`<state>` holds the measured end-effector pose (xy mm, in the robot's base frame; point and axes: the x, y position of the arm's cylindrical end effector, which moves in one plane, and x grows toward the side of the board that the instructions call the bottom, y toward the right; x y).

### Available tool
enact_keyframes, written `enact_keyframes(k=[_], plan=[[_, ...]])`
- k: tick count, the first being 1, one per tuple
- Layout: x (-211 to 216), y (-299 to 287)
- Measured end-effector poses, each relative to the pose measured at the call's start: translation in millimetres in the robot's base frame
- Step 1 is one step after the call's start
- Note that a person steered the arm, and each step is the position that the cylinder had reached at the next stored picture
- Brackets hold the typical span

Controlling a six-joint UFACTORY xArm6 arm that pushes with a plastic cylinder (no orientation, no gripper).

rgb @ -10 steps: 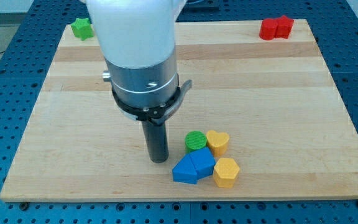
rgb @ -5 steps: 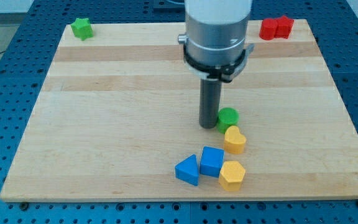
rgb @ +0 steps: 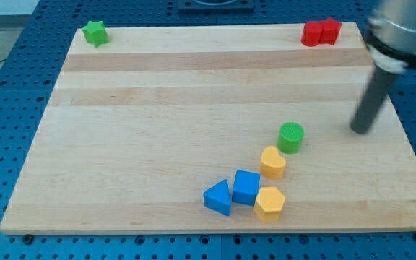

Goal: Move the green circle to the centre of the board

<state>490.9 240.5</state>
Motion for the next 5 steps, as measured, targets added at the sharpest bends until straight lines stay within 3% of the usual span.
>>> enact_keyframes(k=[3,5], plan=[[23.7,-102.6],[-37.3,-146.0]])
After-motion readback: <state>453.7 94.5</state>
